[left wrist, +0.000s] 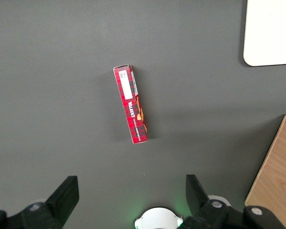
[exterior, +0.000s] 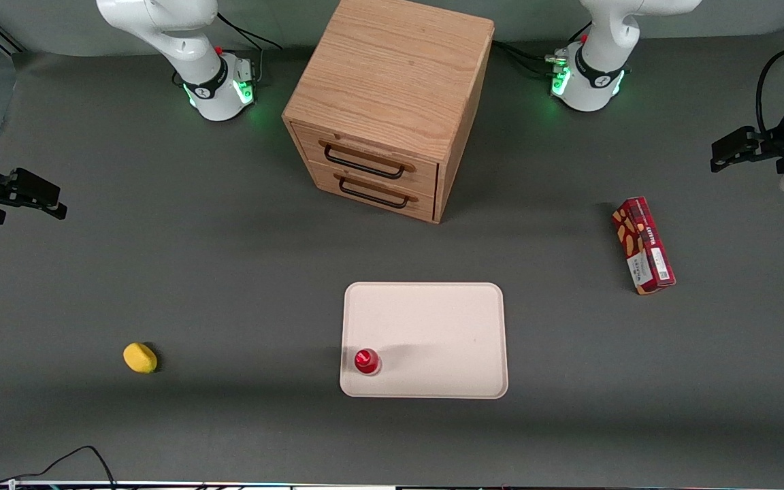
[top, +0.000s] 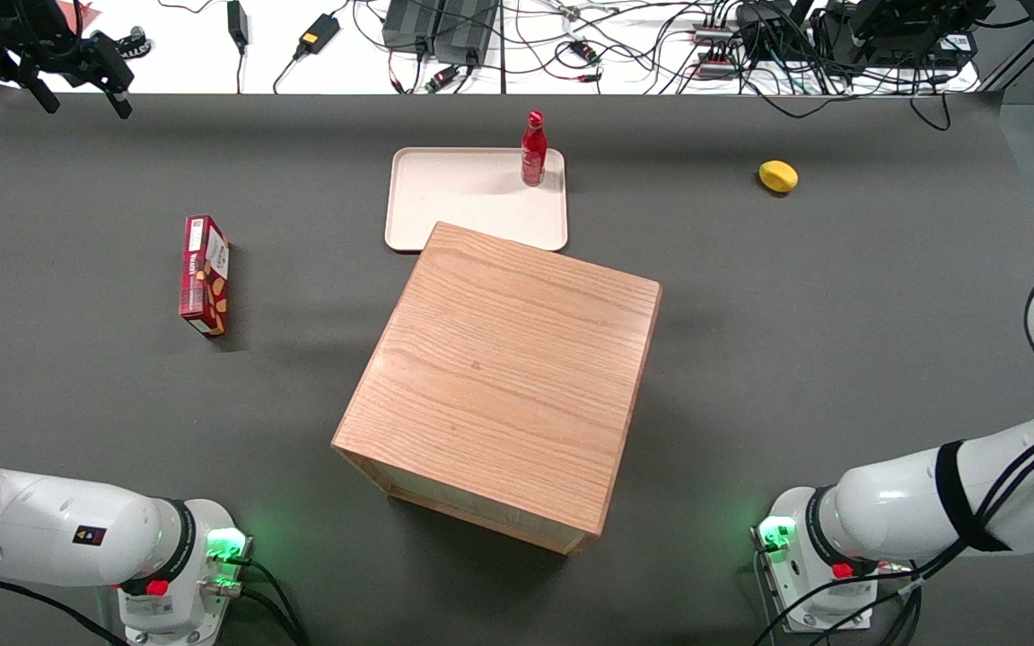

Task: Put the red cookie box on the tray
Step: 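Move the left gripper down over the red tartan cookie box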

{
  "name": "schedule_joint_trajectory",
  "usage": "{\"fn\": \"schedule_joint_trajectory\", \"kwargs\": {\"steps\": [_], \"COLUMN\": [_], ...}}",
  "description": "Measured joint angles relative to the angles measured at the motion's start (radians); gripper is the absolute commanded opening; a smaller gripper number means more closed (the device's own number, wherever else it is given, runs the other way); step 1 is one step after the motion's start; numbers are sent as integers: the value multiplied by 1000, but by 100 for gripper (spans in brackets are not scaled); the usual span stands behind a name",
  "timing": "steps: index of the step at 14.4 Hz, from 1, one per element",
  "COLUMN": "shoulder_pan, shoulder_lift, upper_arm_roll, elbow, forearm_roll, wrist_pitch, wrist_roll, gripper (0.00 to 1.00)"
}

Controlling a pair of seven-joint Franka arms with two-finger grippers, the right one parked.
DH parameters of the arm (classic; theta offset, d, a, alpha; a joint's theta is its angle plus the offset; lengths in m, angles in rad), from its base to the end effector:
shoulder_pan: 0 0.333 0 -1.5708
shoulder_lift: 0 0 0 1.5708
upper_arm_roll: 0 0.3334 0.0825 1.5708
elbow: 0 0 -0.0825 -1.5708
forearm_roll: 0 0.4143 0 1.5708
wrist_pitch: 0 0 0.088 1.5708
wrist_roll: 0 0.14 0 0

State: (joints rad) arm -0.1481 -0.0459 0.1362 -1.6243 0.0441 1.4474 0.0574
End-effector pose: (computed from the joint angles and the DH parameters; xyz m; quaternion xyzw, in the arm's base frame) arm 0.5512 0.0016 0.5988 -0.9971 0.0336 0.0661 0.0174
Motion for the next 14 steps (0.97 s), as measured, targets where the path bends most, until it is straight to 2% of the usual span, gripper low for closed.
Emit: {"fn": "schedule_joint_trajectory", "kwargs": {"steps": [10,14], "shoulder_pan": [-2,-2], "shoulder_lift": [39,99], "upper_arm_roll": [-17,-20], "elbow": [3,-105], "forearm_roll": [0,0], "wrist_pitch": [-23,131], "wrist_roll": [2,2], "gripper": [100,100]}}
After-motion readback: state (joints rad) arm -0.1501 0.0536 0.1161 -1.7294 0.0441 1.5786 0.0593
